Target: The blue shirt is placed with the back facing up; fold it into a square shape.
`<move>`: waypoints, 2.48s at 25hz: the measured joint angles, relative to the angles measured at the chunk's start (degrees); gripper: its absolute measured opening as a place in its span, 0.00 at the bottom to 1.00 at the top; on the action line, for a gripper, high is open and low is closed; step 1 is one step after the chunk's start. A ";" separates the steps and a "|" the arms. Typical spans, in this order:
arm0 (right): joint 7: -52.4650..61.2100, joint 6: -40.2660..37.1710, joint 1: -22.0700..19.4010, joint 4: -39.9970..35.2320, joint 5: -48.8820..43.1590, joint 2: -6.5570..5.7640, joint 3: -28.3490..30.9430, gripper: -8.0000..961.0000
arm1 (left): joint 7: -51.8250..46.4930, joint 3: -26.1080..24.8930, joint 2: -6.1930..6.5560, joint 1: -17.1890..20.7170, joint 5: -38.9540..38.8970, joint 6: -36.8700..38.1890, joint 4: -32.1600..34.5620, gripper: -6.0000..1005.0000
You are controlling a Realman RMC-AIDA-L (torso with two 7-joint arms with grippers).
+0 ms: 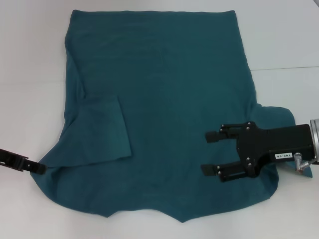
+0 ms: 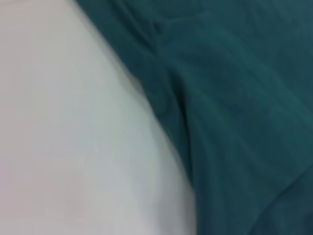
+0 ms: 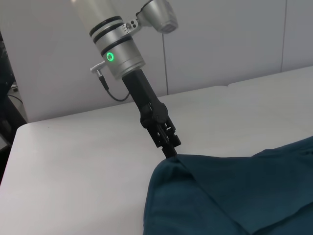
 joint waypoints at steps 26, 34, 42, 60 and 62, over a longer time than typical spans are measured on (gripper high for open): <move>0.44 0.08 0.60 0.28 -0.02 0.13 -1.28 0.92 | 0.83 1.00 -0.07 -2.98 4.47 -2.24 -5.81 0.62; 0.44 0.37 0.68 0.67 0.14 0.13 -1.42 0.92 | 0.65 1.50 0.46 -3.46 4.53 -2.70 -7.54 0.47; 0.44 0.42 0.76 0.83 0.19 0.13 -1.46 0.92 | 0.98 1.56 -0.02 -3.49 4.53 -3.45 -7.63 0.29; 0.44 0.90 0.76 0.93 0.54 0.21 -1.46 0.92 | -2.50 0.81 -0.04 -1.37 4.68 -3.62 -2.94 0.08; 0.44 0.90 0.76 0.93 0.54 0.21 -1.46 0.92 | -2.89 0.81 -0.58 -0.33 4.70 -3.75 -0.47 0.17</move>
